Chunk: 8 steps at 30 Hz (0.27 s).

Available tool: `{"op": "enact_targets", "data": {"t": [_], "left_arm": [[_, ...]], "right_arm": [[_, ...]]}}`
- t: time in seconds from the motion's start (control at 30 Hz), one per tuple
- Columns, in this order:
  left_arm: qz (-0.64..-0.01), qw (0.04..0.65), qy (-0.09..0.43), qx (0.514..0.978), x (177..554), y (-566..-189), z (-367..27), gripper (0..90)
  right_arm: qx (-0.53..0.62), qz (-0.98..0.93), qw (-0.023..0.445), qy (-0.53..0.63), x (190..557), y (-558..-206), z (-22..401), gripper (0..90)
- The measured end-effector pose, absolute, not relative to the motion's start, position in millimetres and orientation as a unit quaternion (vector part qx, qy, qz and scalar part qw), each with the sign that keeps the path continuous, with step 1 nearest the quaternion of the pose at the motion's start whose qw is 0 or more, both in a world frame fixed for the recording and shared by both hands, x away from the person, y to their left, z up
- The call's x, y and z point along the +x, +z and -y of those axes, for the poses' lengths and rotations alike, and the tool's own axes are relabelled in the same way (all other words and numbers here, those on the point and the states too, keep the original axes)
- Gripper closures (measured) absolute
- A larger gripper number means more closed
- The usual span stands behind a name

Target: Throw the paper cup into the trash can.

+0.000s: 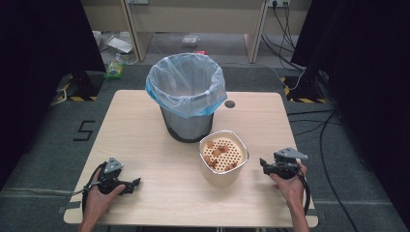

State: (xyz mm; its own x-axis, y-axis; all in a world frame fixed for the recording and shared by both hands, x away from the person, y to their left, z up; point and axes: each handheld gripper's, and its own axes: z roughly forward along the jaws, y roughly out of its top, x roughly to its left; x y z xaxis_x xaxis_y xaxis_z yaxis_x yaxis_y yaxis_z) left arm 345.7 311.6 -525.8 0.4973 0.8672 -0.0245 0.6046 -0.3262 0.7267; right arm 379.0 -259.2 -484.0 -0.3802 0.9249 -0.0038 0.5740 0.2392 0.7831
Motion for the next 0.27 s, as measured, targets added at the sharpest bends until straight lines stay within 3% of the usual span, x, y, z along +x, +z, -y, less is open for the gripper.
{"op": "enact_targets", "data": {"t": [0.27], "left_arm": [[-0.464, 0.348, 0.188, 0.792, 345.8, -525.8, -311.6, 0.0]], "right_arm": [[0.505, -0.755, 0.239, 0.342, 378.8, -490.4, 255.2, 33.4]]}}
